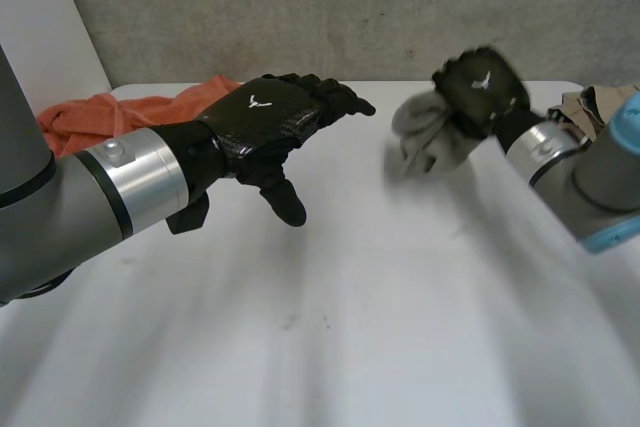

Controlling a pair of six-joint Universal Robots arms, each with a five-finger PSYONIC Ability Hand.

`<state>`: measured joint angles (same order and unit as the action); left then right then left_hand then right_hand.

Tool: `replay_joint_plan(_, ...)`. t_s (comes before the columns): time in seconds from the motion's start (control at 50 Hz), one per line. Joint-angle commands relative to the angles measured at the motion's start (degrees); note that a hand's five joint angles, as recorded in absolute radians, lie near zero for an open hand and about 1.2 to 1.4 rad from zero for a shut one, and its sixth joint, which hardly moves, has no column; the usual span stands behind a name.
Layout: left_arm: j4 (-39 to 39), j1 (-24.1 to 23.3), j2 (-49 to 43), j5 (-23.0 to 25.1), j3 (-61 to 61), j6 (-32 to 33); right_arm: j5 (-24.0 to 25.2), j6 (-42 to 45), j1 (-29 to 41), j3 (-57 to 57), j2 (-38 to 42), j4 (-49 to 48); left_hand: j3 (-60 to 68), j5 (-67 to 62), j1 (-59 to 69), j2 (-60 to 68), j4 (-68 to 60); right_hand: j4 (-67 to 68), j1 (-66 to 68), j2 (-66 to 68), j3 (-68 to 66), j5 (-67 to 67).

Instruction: Fold the laundry.

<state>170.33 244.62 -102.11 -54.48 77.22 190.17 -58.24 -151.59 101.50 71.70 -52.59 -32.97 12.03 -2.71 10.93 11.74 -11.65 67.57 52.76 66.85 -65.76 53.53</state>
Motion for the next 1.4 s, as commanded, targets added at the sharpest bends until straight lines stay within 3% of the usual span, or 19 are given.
replay_joint_plan(0.02, 0.0, 0.16, -0.02, -0.01, 0.03, -0.06, 1.98, -7.91, -5.25, -9.63, -1.02, -7.37, 0.53, 0.15, 1.64, 0.83, -0.92, 12.43, 27.24, 13.15, -14.24, 16.47)
replay_joint_plan(0.12, 0.0, 0.16, -0.02, -0.01, 0.03, -0.06, 2.51, -16.8, -12.28, -16.14, -0.49, -9.31, 0.53, 0.15, 1.64, 0.83, -0.92, 12.43, 27.24, 13.15, -14.24, 16.47)
replay_joint_plan(0.24, 0.0, 0.16, -0.1, -0.01, 0.12, -0.06, 3.48, -21.03, -17.91, -21.6, 3.02, -12.56, 0.7, -0.02, 1.81, 1.0, -1.09, 12.43, 27.24, 13.15, -14.24, 16.47)
replay_joint_plan(0.42, 0.17, -0.02, -0.81, -0.01, 0.12, -0.06, 12.52, -22.52, -27.57, -22.75, 11.27, -18.7, 0.87, -0.19, 1.98, 1.16, -1.26, 12.43, 27.24, 13.15, -14.24, 16.47)
replay_joint_plan(0.6, 0.88, -0.28, -1.33, -0.1, 0.21, -0.06, 15.87, -22.88, -32.85, -19.5, 19.19, -20.82, 1.21, -0.53, 2.32, 1.5, -1.59, 12.43, 27.24, 13.15, -14.24, 16.47)
replay_joint_plan(0.82, 0.88, -0.9, -1.16, -0.63, 0.21, -0.15, 21.4, -23.4, -36.99, -11.41, 18.76, -26.45, 1.21, -0.53, 2.32, 1.5, -1.59, 12.43, 27.24, 13.15, -14.24, 16.47)
replay_joint_plan(0.94, 0.88, -1.25, -1.16, -0.71, 0.12, -0.06, 21.94, -23.49, -37.87, -10.53, 18.23, -25.66, 1.21, -0.53, 2.32, 1.5, -1.59, 12.43, 27.24, 13.15, -14.24, 16.47)
replay_joint_plan(0.96, 0.88, -1.25, -1.16, -0.71, 0.21, -0.06, 21.94, -23.49, -38.13, -10.44, 18.14, -24.7, 1.21, -0.53, 2.32, 1.5, -1.59, -8.33, 6.48, -7.61, 6.52, -4.29)
replay_joint_plan(1.04, 0.88, -1.34, -1.33, -0.8, 0.21, -0.06, 20.89, -22.97, -38.83, -10.44, 16.83, -19.97, 1.21, -0.53, 2.32, 1.5, -1.59, -57.57, -42.76, -56.85, 55.76, -53.53)
replay_joint_plan(1.18, 0.88, -1.25, -1.25, -0.71, 0.12, -0.06, 15.09, -22.61, -40.85, -10.53, 10.68, -10.91, 1.21, -0.53, 2.32, 1.5, -1.59, -57.57, -42.76, -56.85, 55.76, -53.53)
replay_joint_plan(1.4, 0.88, -1.34, -0.81, -0.8, 0.12, -0.24, 13.76, -14.37, -44.1, -5.88, 1.8, -2.11, 1.21, -0.53, 2.32, 1.5, -1.59, -57.57, -42.76, -56.85, 55.76, -53.53)
